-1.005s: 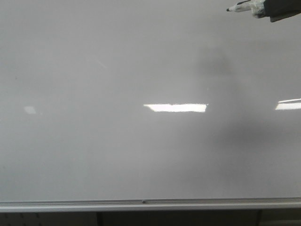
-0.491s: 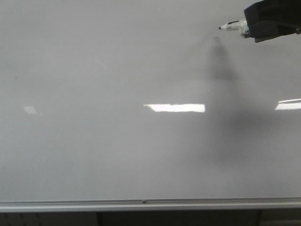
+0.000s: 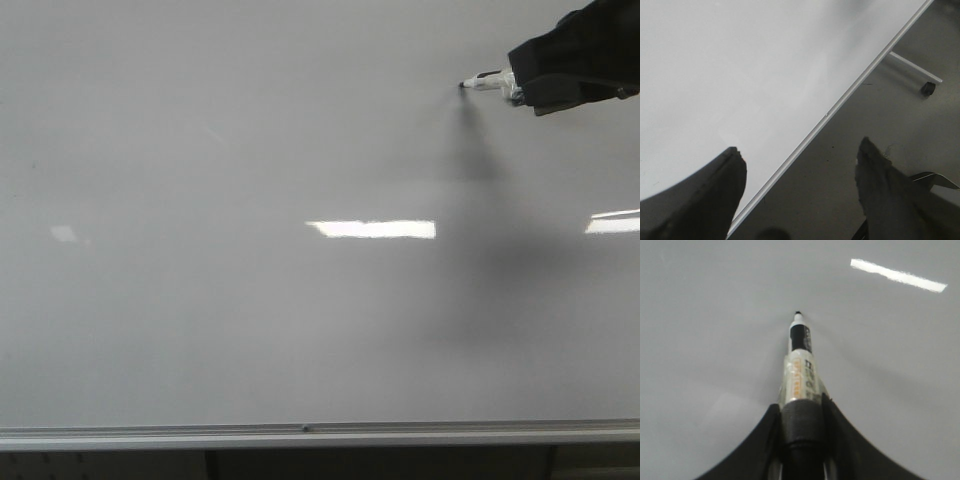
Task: Write number 2 on whiteboard
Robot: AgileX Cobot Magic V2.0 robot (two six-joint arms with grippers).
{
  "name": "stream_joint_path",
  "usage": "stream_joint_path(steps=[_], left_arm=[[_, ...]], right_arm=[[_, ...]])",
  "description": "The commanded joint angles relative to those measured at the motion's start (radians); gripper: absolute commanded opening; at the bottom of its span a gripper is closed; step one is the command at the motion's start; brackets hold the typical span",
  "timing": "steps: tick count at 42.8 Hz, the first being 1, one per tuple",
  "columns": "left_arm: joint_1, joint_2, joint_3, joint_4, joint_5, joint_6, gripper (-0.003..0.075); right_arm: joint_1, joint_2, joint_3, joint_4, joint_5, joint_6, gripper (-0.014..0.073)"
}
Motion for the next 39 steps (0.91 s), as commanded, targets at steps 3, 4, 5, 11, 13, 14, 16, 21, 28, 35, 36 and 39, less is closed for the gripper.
stream_joint_path(steps=[3,4,5,11,13,14,16,21,28,35,36,39], left_arm=[[0.003,-0.013,-0.027,-0.028,-0.056,-0.010,0.0459],[0.003,-0.013,-0.027,-0.028,-0.056,-0.010,0.0459],[0.003,-0.013,-0.027,-0.028,-0.056,-0.010,0.0459],[0.003,-0.013,-0.027,-0.028,-0.056,-0.010,0.0459],[0.003,-0.013,-0.027,-0.028,-0.056,-0.010,0.0459],[0.003,-0.013,-0.027,-0.028,-0.056,-0.010,0.0459],[0.003,-0.013,-0.027,-0.028,-0.056,-0.010,0.0459],[0.003,-0.013,-0.027,-0.028,-0.056,-0.010,0.0459],[0.003,-0.013,-0.027,-0.028,-0.056,-0.010,0.0459],[0.003,-0.013,-0.027,-0.028,-0.058,-0.010,0.0459],[0.003,-0.013,-0.027,-0.028,-0.058,-0.010,0.0459],[0.003,-0.013,-0.027,-0.028,-0.058,-0.010,0.0459]], right_arm=[[-0.043,-0.022,-0.039,-0.002,-0.044,-0.012,0.0001],[-0.051,-0.022,-0.039,-0.002,-0.031,-0.012,0.0001],[-0.062,-0.022,-0.039,-0.002,-0.013,-0.012,0.0001],[-0.081,-0.019,-0.039,-0.002,0.071,-0.012,0.0001],[-0.075,-0.014,-0.039,-0.002,0.088,-0.012,0.0001],[-0.069,-0.010,-0.039,-0.002,0.092,-0.012,0.0001],[-0.061,-0.002,-0.039,-0.002,0.094,-0.011,0.0001],[-0.032,0.014,-0.039,-0.002,0.083,-0.011,0.0001],[-0.016,0.015,-0.039,-0.002,0.072,-0.011,0.0001],[-0.016,0.015,-0.039,-0.002,0.074,-0.011,0.0001],[-0.019,0.015,-0.039,-0.002,0.074,-0.011,0.0001],[-0.033,0.015,-0.039,-0.002,0.081,-0.012,0.0001]])
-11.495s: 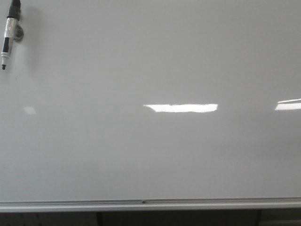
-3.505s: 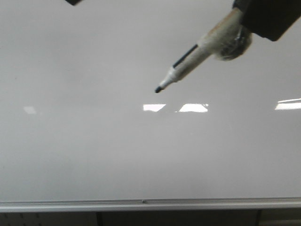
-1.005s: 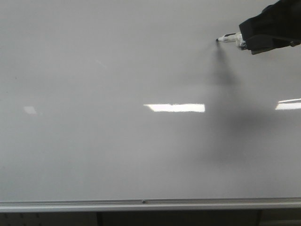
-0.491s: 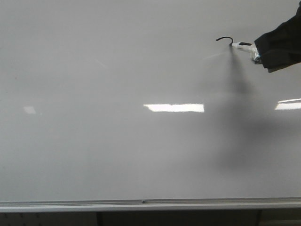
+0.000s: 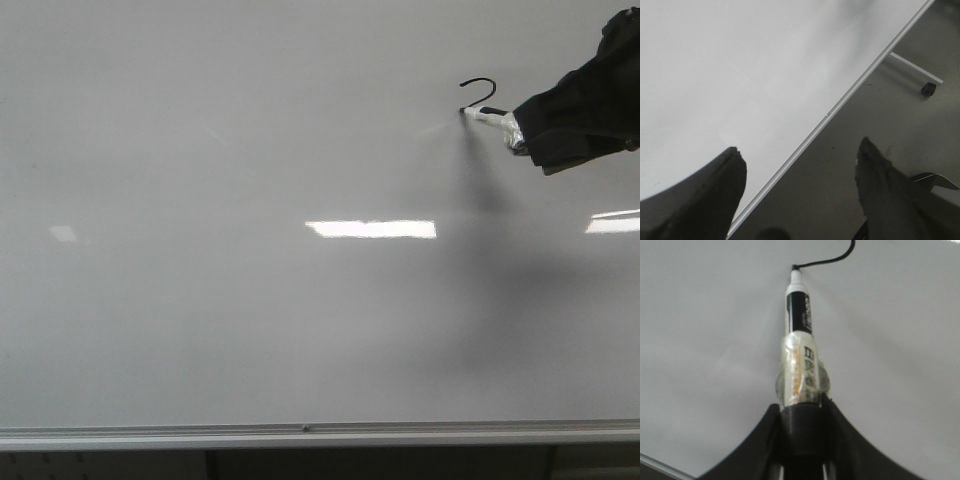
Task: Write number 2 on whiteboard
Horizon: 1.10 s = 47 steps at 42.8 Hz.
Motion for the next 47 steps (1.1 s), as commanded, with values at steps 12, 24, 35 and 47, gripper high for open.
stream_joint_path(steps=[12,24,35,47], left_arm=[[0.003,-0.013,-0.027,-0.028,-0.056,-0.010,0.0459],[0.003,-0.011,-0.029,-0.028,-0.064,0.002,0.0459],[-0.113,0.058,-0.101,-0.043,0.046,0.086,0.0459],[-0.355,0.194,-0.191,-0.043,0.094,0.153,0.0459]], right_arm=[[-0.105,-0.033,-0.034,-0.002,-0.015,-0.010,0.0001],[-0.037,-0.206,-0.041,-0.002,0.162,-0.010,0.0001],[0.125,-0.330,-0.181,-0.002,0.645,-0.204,0.0001],[0.360,-0.338,-0.214,0.101,0.891,-0.454,0.0001]])
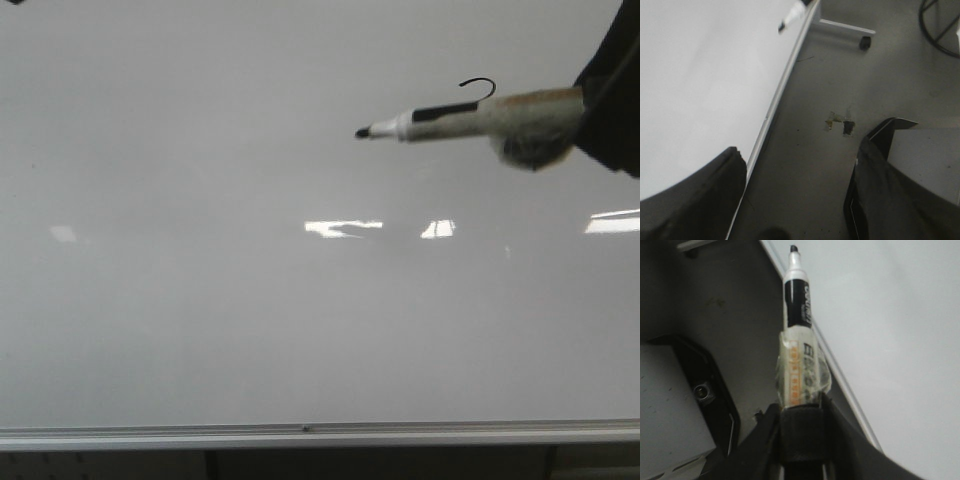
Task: Write number 2 on whiteboard
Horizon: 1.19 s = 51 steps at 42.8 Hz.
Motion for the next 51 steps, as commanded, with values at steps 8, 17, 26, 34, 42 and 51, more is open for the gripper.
stream_joint_path(steps=[8,17,26,34,42,51], left_arm=[[-0.195,0.118,-0.080,-0.035,-0.033,0.045,0.0459],[-0.267,0.208,-0.080,-0.031,-0.066,0.045,0.0459],[-0.267,0.247,-0.080,-0.032,-0.127,0.047,0.0459],[-0.267,0.247,-0.080,-0.030,-0.134,0.049,0.0349],[-0.267,0.247,-0.080,-0.030,-0.136,0.049,0.0122],[-0.267,0.247,-0.080,-0.030,-0.138,0.049,-0.0012]], right_arm=[[0.118,-0.018,-0.037,0.191,0.012,-0.141,0.0001],[0.118,-0.018,-0.037,0.239,0.013,-0.155,0.0001],[0.118,-0.018,-0.037,0.241,0.014,-0.155,0.0001],[0.118,-0.018,-0.037,0.241,0.014,-0.155,0.0001],[0.118,-0.018,-0.037,0.241,0.015,-0.155,0.0001],[0.118,-0.018,-0.036,0.241,0.010,-0.155,0.0083]])
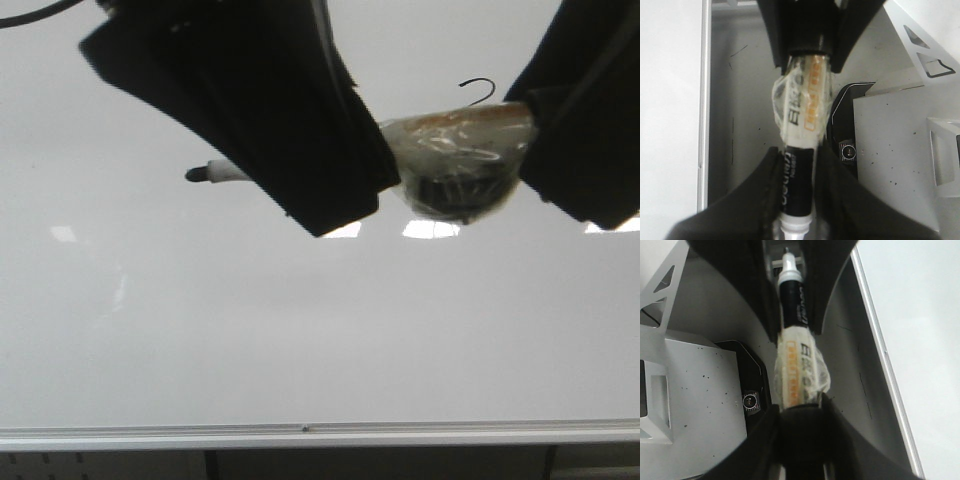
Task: Write number 2 on whiteboard
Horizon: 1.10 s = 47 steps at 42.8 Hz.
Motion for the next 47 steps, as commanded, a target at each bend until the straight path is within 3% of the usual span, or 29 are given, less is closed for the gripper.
stream_joint_path(steps=[1,8,11,15,21,28,31,39,47], left_arm=[[-0.005,-0.028,-0.036,-0.030,-0.048,-0.015,-0.0013],[-0.005,-0.028,-0.036,-0.028,-0.048,-0.021,-0.0013],[0.000,-0.028,-0.036,-0.018,-0.042,-0.025,-0.0013],[0.000,-0.031,-0.047,0.068,-0.036,-0.111,-0.0013],[0.000,-0.031,-0.099,0.331,0.024,-0.352,-0.0011],[0.001,-0.064,-0.126,0.720,0.102,-0.848,-0.0010],[0.011,-0.094,-0.122,0.822,0.135,-0.982,-0.0010],[0.124,-0.226,-0.074,0.852,0.052,-1.052,-0.0010],[0.406,-0.362,0.044,0.807,-0.098,-1.073,-0.0010]], right_arm=[[0.001,-0.018,-0.033,0.038,-0.038,-0.002,0.0120],[-0.005,-0.025,-0.033,0.034,-0.032,0.001,0.0493],[-0.031,-0.046,-0.033,0.033,-0.016,0.015,0.0565],[-0.095,-0.094,-0.033,0.024,0.001,0.056,0.0558],[-0.214,-0.174,-0.033,-0.061,0.007,0.166,0.0526],[-0.347,-0.254,-0.033,-0.195,0.040,0.287,0.0517],[-0.394,-0.275,-0.033,-0.223,0.075,0.289,0.0517],[-0.427,-0.284,-0.033,-0.231,0.114,0.289,0.0517],[-0.427,-0.284,-0.033,-0.231,0.114,0.290,0.0517]])
